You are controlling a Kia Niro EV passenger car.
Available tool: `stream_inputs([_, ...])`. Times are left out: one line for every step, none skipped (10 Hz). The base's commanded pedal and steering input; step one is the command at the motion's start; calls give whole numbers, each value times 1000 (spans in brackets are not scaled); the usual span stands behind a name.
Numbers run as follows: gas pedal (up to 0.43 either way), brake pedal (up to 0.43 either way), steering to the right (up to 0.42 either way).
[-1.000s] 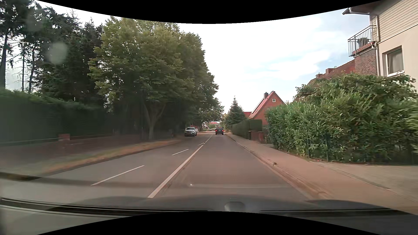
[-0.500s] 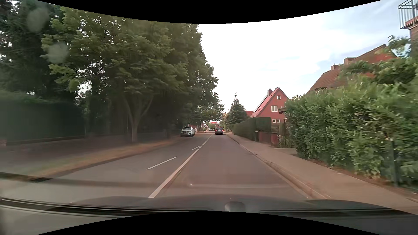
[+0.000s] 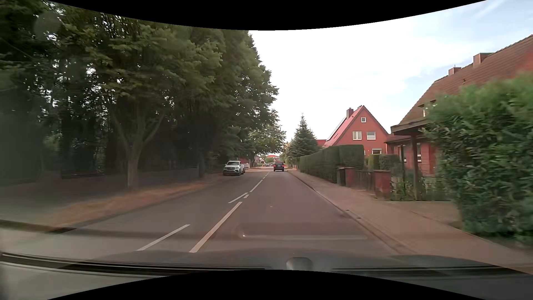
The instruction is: Follow the waypoints while adhering to traffic rules and regulations
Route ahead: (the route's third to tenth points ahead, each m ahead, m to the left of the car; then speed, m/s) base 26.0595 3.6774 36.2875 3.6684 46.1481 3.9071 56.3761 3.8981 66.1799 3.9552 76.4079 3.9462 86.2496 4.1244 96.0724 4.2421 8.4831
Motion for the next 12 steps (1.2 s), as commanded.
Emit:
stream_inputs([228,0,-2])
stream_inputs([220,0,-1])
stream_inputs([209,0,-2])
stream_inputs([209,0,-1])
stream_inputs([189,0,-1])
stream_inputs([189,0,-1])
stream_inputs([169,0,-3])
stream_inputs([157,0,-4])
stream_inputs([157,0,-4])
stream_inputs([157,0,-4])
stream_inputs([150,0,-2])
stream_inputs([59,0,-2])
